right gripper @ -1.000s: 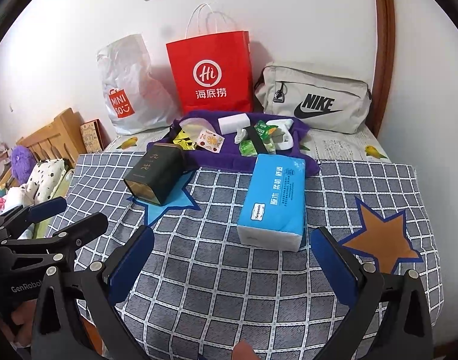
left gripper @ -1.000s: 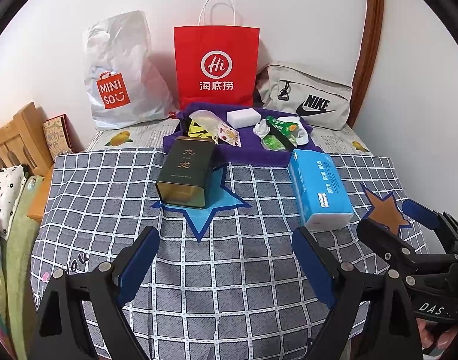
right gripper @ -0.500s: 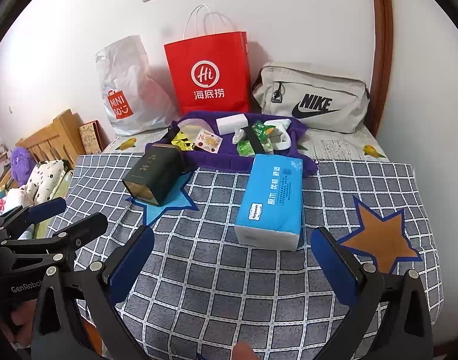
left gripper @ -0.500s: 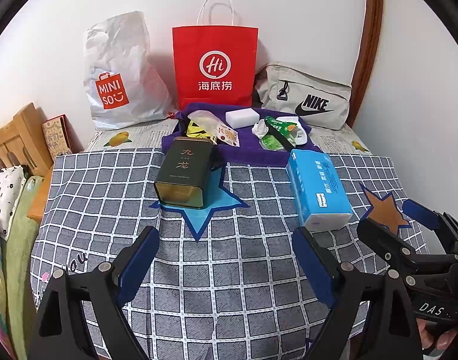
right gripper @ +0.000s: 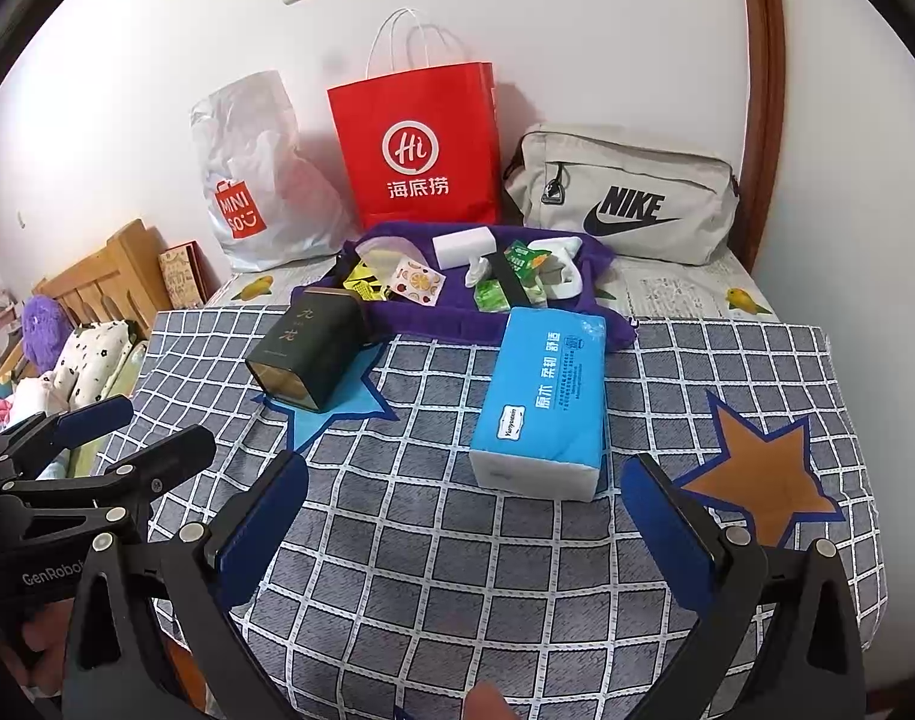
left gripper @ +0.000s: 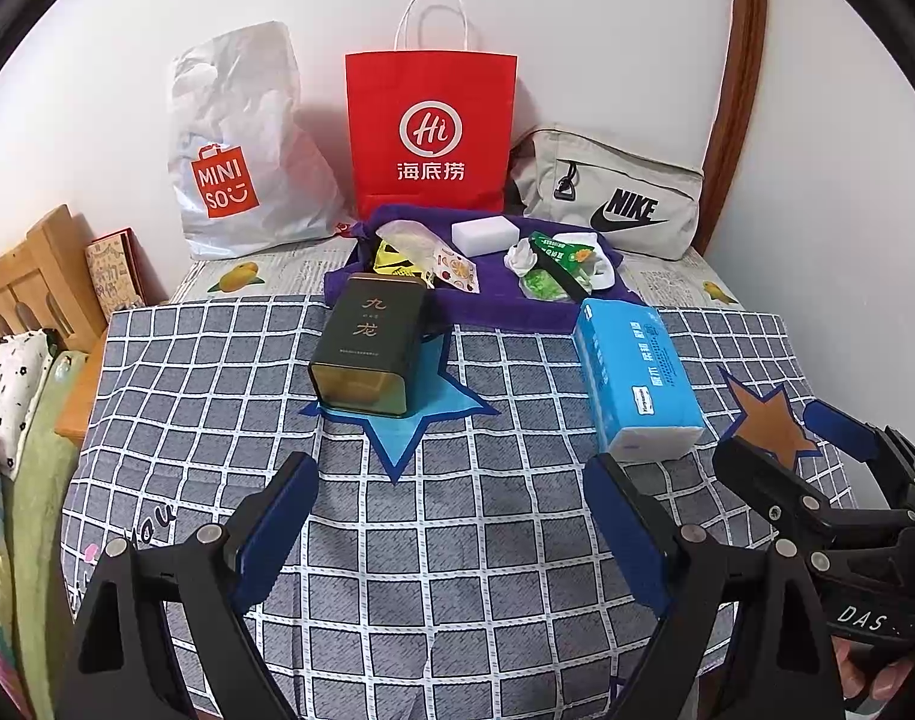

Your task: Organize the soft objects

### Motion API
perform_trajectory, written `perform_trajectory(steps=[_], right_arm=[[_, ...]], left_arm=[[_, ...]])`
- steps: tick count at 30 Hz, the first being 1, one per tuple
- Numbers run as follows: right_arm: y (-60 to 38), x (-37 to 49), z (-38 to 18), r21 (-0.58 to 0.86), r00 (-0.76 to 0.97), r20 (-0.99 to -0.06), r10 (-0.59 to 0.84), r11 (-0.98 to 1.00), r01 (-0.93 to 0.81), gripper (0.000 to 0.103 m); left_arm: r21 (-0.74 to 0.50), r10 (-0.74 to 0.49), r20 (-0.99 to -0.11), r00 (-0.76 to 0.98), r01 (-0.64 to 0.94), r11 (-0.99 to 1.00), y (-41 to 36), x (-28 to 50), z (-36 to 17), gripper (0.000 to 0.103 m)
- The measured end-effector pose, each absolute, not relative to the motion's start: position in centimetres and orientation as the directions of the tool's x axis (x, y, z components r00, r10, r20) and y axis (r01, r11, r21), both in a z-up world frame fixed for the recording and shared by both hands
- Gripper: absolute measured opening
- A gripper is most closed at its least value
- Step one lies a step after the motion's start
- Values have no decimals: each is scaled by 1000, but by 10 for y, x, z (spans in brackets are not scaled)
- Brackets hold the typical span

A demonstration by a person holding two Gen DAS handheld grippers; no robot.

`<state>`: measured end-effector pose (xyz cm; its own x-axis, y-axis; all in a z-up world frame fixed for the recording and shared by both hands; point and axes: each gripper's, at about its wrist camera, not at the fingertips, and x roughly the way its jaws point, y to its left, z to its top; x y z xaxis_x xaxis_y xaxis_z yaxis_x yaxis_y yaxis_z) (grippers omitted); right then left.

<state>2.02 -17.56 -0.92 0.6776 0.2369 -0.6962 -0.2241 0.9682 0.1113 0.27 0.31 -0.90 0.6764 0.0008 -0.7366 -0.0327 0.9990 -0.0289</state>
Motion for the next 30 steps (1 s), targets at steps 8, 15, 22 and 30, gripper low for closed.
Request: perform_trajectory(steps=[8, 15, 22, 30], right_arm=[[-176, 20, -9, 112, 676, -698, 237, 968, -224, 103], [-176, 21, -9, 111, 677, -697, 237, 968, -224, 103], [-177, 21, -9, 109, 679, -696, 236, 968, -224, 103], [-177, 22, -10, 112, 678, -696, 236, 969, -222, 103]], left_arm=[[-27, 3, -736, 677, -34, 999, 3, 3, -9, 89], [-25, 5, -734, 679, -34, 999, 3, 3, -10, 89], [-22, 6, -733, 680, -33, 999, 2, 3, -9, 89], [-22, 6, -733, 680, -33, 999, 2, 2, -10, 90]])
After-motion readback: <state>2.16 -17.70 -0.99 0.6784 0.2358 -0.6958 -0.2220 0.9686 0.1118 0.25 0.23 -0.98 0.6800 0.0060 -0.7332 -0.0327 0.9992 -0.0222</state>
